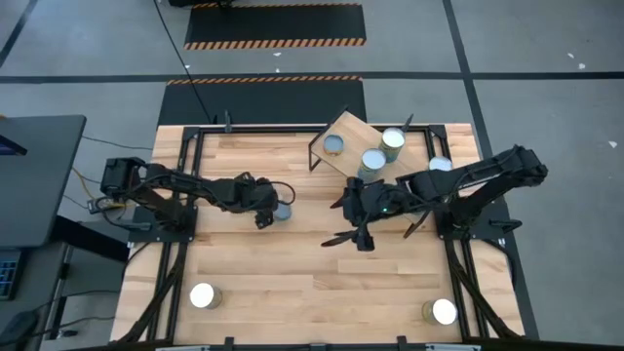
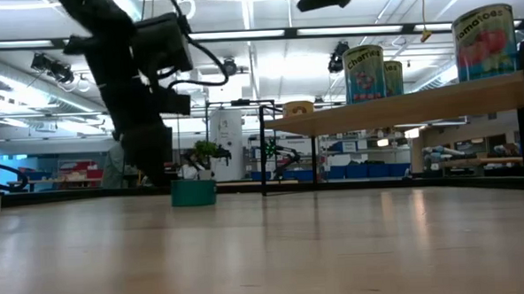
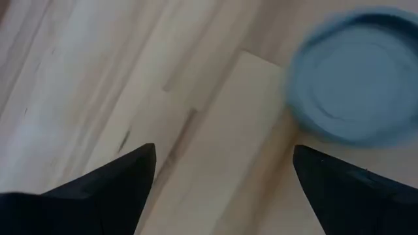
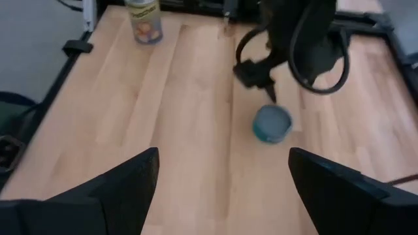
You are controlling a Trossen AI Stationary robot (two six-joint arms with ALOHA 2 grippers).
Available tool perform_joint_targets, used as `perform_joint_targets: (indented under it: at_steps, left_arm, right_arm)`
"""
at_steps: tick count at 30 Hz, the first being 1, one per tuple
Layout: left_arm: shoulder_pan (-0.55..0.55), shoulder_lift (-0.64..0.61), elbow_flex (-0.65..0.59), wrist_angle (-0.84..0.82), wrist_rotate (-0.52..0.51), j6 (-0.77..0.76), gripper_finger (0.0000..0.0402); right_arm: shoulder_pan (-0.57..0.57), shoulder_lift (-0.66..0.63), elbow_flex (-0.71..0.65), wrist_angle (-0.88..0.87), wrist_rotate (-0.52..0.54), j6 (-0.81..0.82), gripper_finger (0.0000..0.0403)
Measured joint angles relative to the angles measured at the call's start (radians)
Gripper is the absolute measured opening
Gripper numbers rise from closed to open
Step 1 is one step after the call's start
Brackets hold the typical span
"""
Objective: Pick and place cans onto a shelf
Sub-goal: Put the canned tuna on the shelf
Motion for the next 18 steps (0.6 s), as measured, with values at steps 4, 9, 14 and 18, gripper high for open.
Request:
perform_joint_targets:
  at_steps: [4, 9, 14, 18]
  left_arm:
    - [0.004, -0.001, -0.054, 0.178, 0.042, -0.004, 0.0368]
    - [-0.044, 0.009, -0.064, 0.396, 0.166, 0.037, 0.0368]
    - [-0.102, 0.025, -0.046, 0.468, 0.184, 0.148, 0.0368]
    - [-0.118, -0.01, -0.018, 0.381, 0.178, 0.155, 0.0368]
  right_arm:
    - [-0.026, 0.026, 0.001, 0.038, 0.006, -0.018, 0.0348]
    - [-0.057, 0.064, 0.002, 0.057, 0.007, -0.018, 0.0348]
    - [-0.076, 0.129, 0.002, 0.088, 0.003, -0.02, 0.0348]
    - [-0.092, 0.203, 0.002, 0.122, -0.03, -0.007, 0.0348]
